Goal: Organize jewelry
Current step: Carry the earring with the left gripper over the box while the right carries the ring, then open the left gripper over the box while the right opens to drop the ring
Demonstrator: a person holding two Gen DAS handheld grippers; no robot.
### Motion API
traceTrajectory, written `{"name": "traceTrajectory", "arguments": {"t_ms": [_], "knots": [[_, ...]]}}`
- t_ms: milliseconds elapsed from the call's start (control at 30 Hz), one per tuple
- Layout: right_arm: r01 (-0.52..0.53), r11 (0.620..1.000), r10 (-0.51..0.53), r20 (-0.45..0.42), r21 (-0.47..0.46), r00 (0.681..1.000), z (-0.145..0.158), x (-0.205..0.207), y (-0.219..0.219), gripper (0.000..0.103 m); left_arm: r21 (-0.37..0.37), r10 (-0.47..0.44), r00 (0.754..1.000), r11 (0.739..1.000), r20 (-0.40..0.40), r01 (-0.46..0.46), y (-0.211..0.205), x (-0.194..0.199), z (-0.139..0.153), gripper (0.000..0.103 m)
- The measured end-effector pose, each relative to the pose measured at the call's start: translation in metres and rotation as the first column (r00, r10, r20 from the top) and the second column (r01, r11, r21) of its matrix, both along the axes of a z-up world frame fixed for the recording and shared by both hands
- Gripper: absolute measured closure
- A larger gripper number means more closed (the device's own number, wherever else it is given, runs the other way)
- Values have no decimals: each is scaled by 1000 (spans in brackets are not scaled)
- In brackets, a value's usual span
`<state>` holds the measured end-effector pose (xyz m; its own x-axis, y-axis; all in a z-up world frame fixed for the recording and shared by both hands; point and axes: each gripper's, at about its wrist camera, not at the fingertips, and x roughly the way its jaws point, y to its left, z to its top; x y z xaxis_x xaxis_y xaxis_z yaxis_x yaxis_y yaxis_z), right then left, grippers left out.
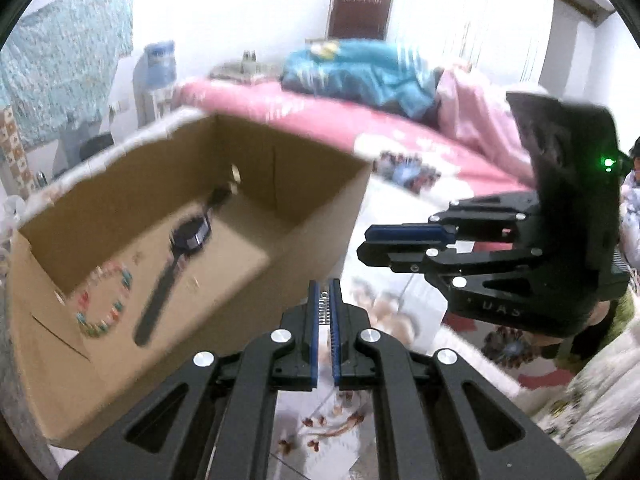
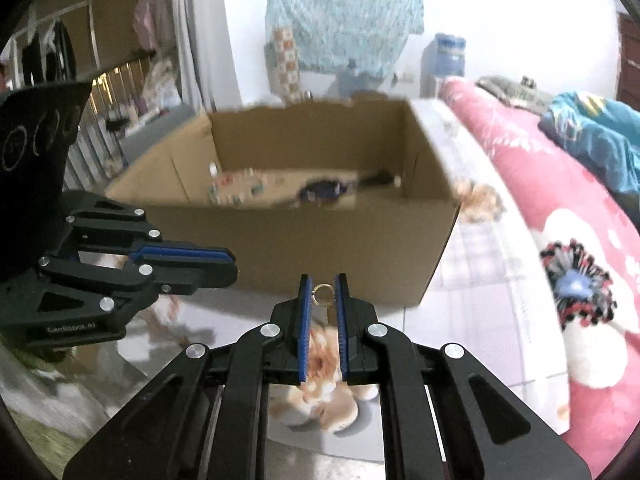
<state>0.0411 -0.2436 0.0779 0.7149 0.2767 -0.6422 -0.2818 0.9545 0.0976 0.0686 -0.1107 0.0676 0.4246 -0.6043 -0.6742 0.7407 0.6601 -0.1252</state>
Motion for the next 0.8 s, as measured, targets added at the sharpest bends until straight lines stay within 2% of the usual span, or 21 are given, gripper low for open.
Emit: {"name": "traceTrajectory", "arguments": {"t_ms": [133,267,400,500,667,767,800], "knots": [[-12,999,9,62,49,998,13,16,-8,93,-21,42,998,999,54,-41,9,10,24,99],[-18,998,14,72,64,997,21,37,1,93,-8,99,992,995,77,-99,17,26,31,99],[-3,996,2,4,89,1000,10,70,2,93,61,168,984,983,51,-171,17,54,19,99],[31,997,-28,-39,74,999,1,84,6,93,106,204,979,973,10,-204,21,72,4,99],[46,998,-44,-46,44,998,-3,85,10,92,159,219,976,964,-13,-214,19,83,-10,98],[43,998,-41,-41,48,998,-2,83,8,88,188,223,975,958,-11,-217,17,85,-14,98],[46,997,-44,-37,58,998,1,81,4,83,194,224,975,957,-12,-217,17,85,-14,98]]}}
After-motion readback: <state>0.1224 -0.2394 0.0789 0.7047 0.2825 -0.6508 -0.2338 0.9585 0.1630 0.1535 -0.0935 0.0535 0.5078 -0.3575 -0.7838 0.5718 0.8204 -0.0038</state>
